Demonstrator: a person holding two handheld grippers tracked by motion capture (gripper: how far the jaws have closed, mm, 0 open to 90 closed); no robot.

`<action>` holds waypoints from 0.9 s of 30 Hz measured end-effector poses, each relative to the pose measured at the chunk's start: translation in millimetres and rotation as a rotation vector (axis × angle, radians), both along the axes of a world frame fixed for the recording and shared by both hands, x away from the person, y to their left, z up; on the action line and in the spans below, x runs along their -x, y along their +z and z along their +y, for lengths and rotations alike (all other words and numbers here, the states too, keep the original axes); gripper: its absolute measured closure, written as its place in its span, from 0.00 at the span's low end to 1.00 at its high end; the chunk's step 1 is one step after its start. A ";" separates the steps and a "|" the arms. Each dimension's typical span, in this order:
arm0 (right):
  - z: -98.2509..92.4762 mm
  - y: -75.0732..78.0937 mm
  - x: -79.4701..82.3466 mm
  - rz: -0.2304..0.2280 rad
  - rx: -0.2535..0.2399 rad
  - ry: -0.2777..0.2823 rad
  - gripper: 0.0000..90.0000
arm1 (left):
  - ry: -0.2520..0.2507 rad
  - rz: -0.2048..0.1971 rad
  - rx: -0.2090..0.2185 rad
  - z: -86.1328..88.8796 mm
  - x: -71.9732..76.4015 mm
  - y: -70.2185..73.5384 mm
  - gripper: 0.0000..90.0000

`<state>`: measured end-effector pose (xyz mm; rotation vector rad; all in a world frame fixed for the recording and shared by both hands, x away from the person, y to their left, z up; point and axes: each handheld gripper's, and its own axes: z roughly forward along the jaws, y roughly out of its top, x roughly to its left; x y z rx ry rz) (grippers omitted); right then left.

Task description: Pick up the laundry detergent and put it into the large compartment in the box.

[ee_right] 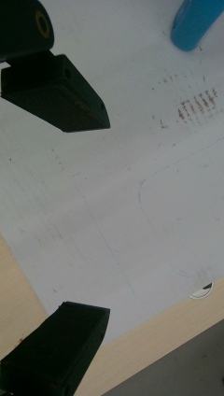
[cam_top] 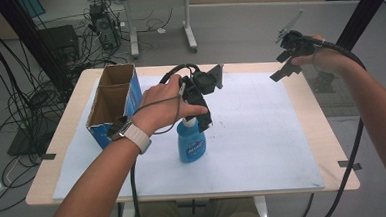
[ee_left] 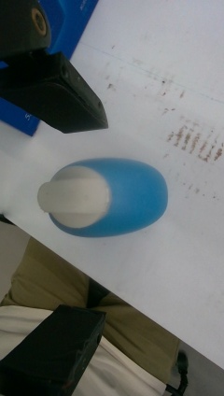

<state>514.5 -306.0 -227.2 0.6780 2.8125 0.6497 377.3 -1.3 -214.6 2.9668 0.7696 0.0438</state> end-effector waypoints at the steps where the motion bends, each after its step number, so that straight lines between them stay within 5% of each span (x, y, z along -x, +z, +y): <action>1: 0.7 -0.1 0.2 0.000 -0.001 0.001 0.09 | 0.001 -0.001 0.005 0.3 -0.4 -0.8 0.09; 18: 1.6 -7.2 0.4 0.011 -0.006 -0.002 0.09 | 0.019 0.005 -0.002 7.0 -3.0 -26.2 0.09; 27: 1.8 -6.2 0.6 0.007 -0.010 -0.002 0.09 | 0.021 0.001 -0.003 7.5 -3.4 -28.4 0.09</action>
